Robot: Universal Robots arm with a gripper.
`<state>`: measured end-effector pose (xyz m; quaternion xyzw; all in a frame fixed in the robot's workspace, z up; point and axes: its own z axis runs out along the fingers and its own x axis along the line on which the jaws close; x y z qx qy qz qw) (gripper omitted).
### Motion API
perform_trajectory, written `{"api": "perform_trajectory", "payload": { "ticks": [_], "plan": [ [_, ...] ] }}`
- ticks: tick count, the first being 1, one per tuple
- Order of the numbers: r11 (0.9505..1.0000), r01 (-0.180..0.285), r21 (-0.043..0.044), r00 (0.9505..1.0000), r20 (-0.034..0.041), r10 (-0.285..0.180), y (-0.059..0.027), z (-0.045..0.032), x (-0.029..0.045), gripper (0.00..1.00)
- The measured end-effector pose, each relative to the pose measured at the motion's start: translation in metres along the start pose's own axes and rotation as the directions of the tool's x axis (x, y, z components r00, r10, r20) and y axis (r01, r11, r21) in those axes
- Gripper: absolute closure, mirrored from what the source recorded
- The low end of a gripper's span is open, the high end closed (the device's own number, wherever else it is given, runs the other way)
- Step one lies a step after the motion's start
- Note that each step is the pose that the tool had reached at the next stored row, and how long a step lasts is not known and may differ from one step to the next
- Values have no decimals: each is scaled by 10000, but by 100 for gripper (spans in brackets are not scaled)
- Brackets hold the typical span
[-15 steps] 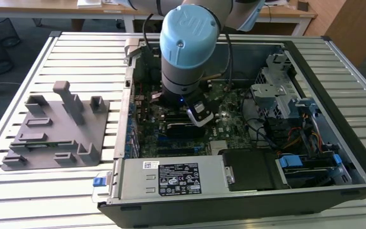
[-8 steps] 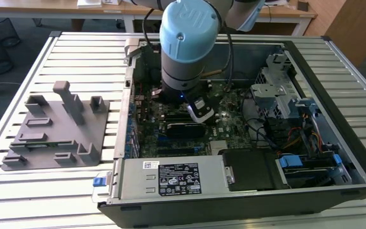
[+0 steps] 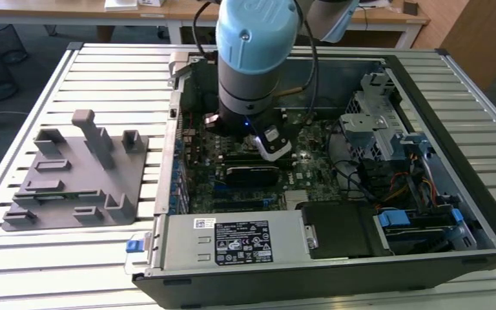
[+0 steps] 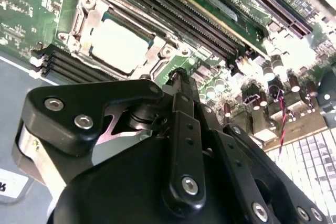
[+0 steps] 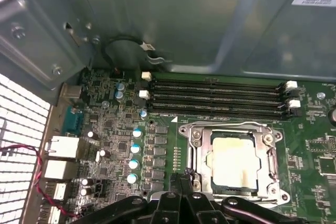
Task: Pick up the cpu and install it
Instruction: 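Install the second cpu locking lever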
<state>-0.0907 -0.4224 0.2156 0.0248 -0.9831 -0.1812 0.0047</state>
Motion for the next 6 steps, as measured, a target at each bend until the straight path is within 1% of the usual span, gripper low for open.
{"api": "perform_trajectory", "payload": {
  "ticks": [3,6],
  "plan": [
    [10000,0,2,10000,0,0,16,-42,0,89],
    [10000,0,0,10000,2,0,21,-52,0,89]
  ]
}}
